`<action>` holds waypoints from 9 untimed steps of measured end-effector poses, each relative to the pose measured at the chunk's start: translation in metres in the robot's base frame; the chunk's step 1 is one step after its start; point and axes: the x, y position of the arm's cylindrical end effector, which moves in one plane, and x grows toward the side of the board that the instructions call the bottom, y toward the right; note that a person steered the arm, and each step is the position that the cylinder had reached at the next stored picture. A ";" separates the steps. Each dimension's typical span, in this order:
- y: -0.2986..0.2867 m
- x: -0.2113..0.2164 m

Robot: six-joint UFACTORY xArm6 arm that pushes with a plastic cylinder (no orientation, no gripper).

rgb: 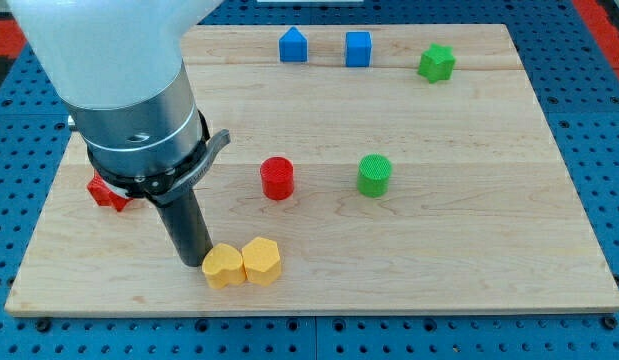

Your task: Move the green circle bottom diagonally to the green star

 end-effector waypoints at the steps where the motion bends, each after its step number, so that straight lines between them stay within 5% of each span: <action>1: 0.014 -0.024; 3: 0.152 -0.068; 5: 0.203 -0.115; 9: 0.298 -0.141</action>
